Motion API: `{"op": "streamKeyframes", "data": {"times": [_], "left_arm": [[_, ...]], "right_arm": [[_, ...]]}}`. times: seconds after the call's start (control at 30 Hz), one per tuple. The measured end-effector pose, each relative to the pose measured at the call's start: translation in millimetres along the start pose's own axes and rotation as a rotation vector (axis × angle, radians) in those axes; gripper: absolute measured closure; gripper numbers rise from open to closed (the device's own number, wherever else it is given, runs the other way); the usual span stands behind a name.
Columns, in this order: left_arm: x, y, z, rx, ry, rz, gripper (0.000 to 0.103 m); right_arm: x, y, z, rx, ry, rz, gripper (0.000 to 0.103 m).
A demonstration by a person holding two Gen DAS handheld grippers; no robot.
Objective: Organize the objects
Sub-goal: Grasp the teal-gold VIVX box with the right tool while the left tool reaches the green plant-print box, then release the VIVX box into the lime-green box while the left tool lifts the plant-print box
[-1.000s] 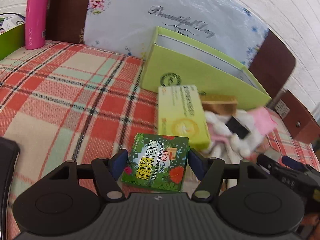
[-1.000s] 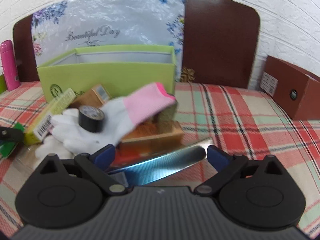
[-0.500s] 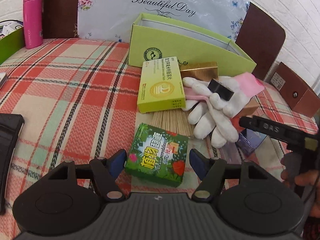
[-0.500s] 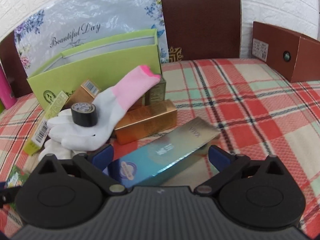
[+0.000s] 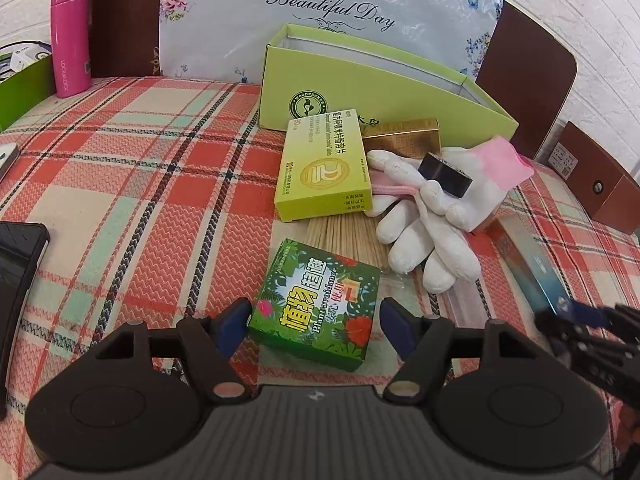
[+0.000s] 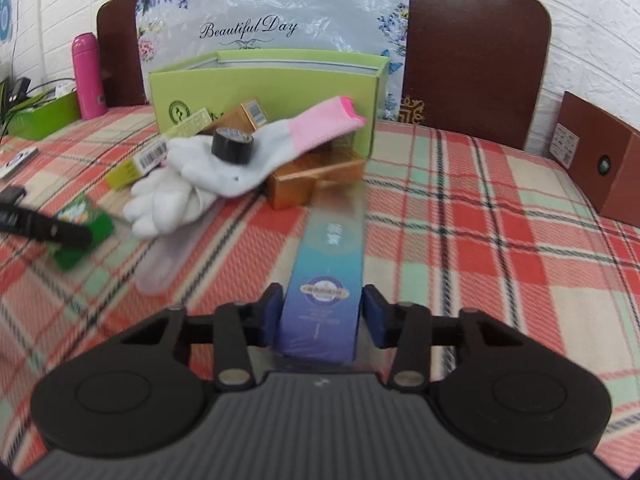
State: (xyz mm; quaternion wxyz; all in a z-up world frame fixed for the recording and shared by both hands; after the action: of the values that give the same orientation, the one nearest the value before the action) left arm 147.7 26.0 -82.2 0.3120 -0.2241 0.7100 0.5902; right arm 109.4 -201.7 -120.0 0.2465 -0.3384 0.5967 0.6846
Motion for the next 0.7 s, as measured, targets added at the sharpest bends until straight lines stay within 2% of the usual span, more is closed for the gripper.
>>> {"op": "streamKeyframes", "data": {"times": [0.1, 0.23, 0.37, 0.53, 0.7], "left_arm": [[2, 3, -8, 0.004, -0.042, 0.013, 0.035], [9, 9, -25, 0.067, -0.083, 0.028, 0.035], [10, 9, -29, 0.024, -0.107, 0.022, 0.032], [5, 0, -30, -0.017, -0.135, 0.038, 0.028], [2, -6, -33, -0.011, -0.147, 0.037, 0.03]], "right_arm": [[13, 16, -6, 0.014, 0.026, 0.009, 0.065], [20, 28, -8, 0.021, 0.02, 0.018, 0.065], [13, 24, -8, 0.031, 0.01, 0.005, 0.06], [2, 4, -5, 0.054, 0.013, 0.001, 0.06], [-7, -9, -3, 0.039, -0.013, 0.0, 0.06]]}}
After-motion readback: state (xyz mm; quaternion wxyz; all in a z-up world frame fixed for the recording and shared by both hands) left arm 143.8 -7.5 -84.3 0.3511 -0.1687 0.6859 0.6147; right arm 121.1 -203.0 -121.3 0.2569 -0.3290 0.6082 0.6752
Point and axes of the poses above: each gripper's, at about its wrist camera, not at the fingertips, and y roughly against the way its jaws point, z to its left, x to its underside, the point moved 7 cm from there along -y, roughly the way its jaws point, and after that the axes turned 8 degrees about -y, right-handed, at the moved point
